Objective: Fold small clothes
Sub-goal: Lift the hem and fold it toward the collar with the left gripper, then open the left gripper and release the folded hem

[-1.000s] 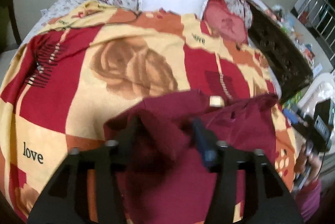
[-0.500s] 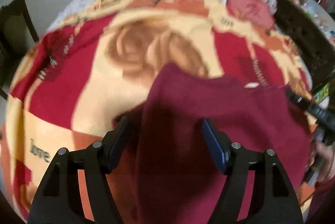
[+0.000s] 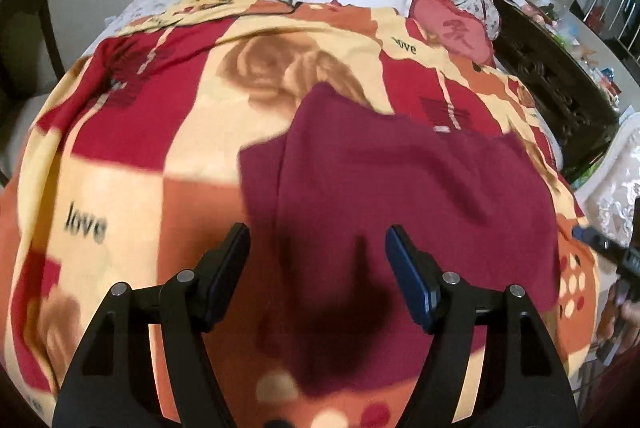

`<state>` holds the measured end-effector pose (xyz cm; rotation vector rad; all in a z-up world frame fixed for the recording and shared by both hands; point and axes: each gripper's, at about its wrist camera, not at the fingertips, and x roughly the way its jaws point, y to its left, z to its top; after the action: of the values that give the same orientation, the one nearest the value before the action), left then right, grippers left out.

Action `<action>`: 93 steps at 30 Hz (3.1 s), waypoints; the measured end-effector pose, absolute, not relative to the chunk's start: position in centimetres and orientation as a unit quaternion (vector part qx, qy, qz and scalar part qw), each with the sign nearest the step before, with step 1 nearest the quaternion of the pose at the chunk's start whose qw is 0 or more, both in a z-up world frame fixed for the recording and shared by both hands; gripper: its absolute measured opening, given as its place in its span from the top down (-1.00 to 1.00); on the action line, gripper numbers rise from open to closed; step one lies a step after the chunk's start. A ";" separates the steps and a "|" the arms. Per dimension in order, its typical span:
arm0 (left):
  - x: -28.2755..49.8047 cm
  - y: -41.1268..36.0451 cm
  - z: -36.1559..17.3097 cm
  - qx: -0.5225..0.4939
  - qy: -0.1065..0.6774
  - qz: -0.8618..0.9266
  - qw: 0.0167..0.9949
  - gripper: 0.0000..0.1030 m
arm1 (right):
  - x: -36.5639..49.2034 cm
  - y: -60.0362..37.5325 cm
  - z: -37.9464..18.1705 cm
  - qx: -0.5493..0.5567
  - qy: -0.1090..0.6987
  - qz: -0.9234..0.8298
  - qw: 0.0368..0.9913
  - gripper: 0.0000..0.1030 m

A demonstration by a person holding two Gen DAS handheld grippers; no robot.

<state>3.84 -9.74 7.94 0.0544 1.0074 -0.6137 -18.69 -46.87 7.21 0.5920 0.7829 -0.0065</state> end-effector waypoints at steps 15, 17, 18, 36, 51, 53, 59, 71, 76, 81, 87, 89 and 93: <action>-0.8 -5.5 6.5 0.012 0.503 -0.267 0.822 -0.37 | -22.0 -43.4 4.0 0.239 0.386 -0.018 0.891 0.84; -0.9 -5.0 6.7 0.010 0.498 -0.269 0.824 -0.37 | -22.6 -44.1 4.4 0.231 0.394 -0.031 0.889 0.84; -1.0 -4.9 6.5 0.006 0.498 -0.270 0.824 -0.37 | -22.9 -44.8 4.0 0.239 0.398 -0.039 0.885 0.84; -2.6 -6.6 2.5 0.078 0.490 -0.330 0.803 -0.36 | -21.9 -42.5 5.2 0.275 0.399 -0.011 0.875 0.96; -1.8 -6.1 1.5 0.074 0.504 -0.382 0.771 0.08 | -18.8 -38.3 4.8 0.282 0.411 0.036 0.866 0.13; -1.6 -6.5 1.4 0.072 0.509 -0.388 0.765 0.40 | -18.6 -37.7 4.9 0.283 0.408 0.042 0.867 0.13; -1.9 -7.5 1.7 0.094 0.500 -0.388 0.768 0.80 | -17.8 -36.9 5.0 0.294 0.409 0.055 0.862 0.13; -2.0 -5.2 1.5 0.094 0.499 -0.363 0.781 0.86 | -16.6 -36.1 4.3 0.297 0.419 0.063 0.856 0.13; -2.7 -5.7 2.1 0.100 0.487 -0.353 0.792 0.87 | -15.5 -35.1 4.8 0.281 0.429 0.068 0.856 0.13; -3.4 -5.9 3.1 0.106 0.482 -0.345 0.798 0.86 | -14.6 -34.4 5.4 0.262 0.431 0.074 0.860 0.13; -4.1 -5.5 4.6 0.106 0.481 -0.333 0.804 0.86 | -13.5 -33.7 5.6 0.256 0.431 0.081 0.861 0.12; -4.2 -5.1 5.7 0.091 0.476 -0.333 0.809 0.73 | -13.1 -33.7 5.8 0.252 0.430 0.083 0.863 0.12; -4.3 -5.3 7.7 0.078 0.453 -0.337 0.822 0.51 | -11.9 -33.8 6.8 0.246 0.418 0.078 0.871 0.12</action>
<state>-4.29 -5.27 7.69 0.1659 0.9635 -0.7180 -11.86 -33.84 6.84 0.5136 0.8736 0.1633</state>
